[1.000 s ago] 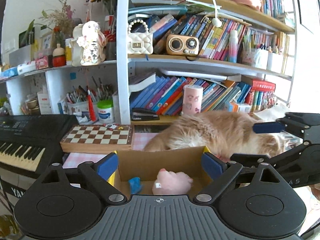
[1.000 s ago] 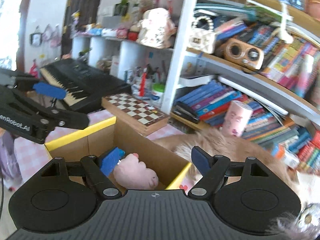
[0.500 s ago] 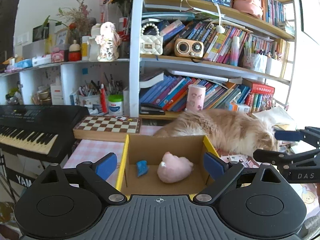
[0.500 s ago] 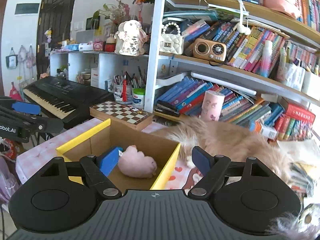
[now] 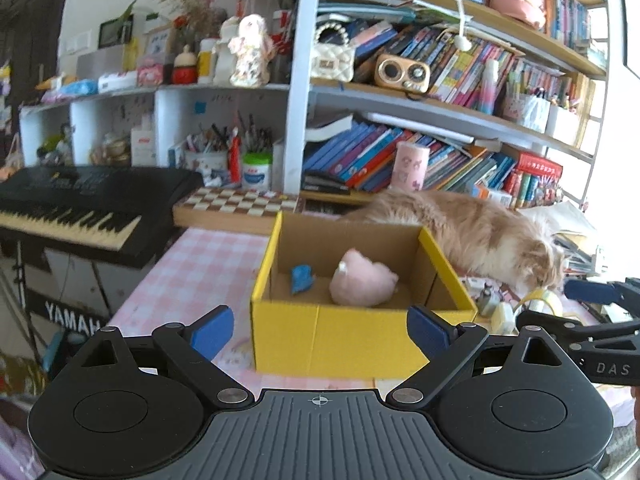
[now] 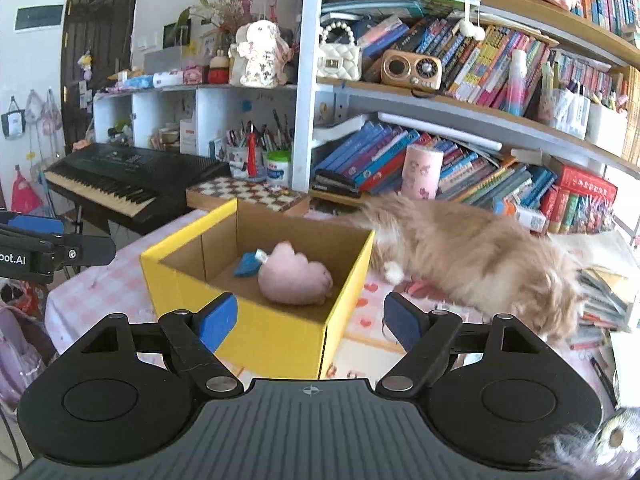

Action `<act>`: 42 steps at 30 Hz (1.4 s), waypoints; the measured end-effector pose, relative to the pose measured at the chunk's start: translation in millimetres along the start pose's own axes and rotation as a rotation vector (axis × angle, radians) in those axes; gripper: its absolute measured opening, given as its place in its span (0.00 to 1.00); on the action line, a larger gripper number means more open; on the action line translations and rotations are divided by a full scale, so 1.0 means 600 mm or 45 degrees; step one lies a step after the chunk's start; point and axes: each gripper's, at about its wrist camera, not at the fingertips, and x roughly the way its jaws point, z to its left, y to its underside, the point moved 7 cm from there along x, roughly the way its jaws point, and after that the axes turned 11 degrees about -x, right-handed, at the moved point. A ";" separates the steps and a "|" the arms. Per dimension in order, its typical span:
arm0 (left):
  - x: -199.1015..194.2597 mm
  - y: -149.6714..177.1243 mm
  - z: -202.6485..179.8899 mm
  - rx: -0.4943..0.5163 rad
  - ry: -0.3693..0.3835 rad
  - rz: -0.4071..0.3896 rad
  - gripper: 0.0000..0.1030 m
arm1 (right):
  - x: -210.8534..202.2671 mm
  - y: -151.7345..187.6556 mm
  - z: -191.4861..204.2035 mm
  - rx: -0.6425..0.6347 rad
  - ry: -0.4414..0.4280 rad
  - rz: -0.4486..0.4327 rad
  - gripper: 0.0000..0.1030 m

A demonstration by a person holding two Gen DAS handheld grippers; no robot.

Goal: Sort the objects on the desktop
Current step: 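Withdraw both open tools up and away from the yellow box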

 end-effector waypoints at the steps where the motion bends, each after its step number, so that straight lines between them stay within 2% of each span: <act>1: -0.001 0.008 0.005 -0.013 -0.003 0.009 0.93 | -0.002 0.007 0.003 0.010 0.004 0.010 0.76; 6: -0.005 0.042 0.024 0.020 -0.071 0.039 0.93 | -0.019 0.046 0.017 0.053 0.044 0.054 0.76; 11: -0.015 0.066 0.038 -0.026 -0.080 0.072 0.93 | -0.033 0.073 0.031 0.058 0.075 0.080 0.76; 21: -0.031 0.115 0.059 -0.100 -0.118 0.137 0.93 | -0.040 0.112 0.078 0.069 0.036 0.133 0.76; 25: -0.039 0.128 0.064 -0.074 -0.150 0.136 0.93 | -0.042 0.122 0.087 0.074 0.033 0.152 0.76; 34: -0.052 0.157 0.039 -0.032 -0.092 0.157 0.93 | -0.052 0.147 0.103 0.101 0.045 0.188 0.76; 42: -0.034 0.173 0.024 -0.032 -0.041 0.223 0.93 | -0.060 0.166 0.112 0.083 0.044 0.235 0.76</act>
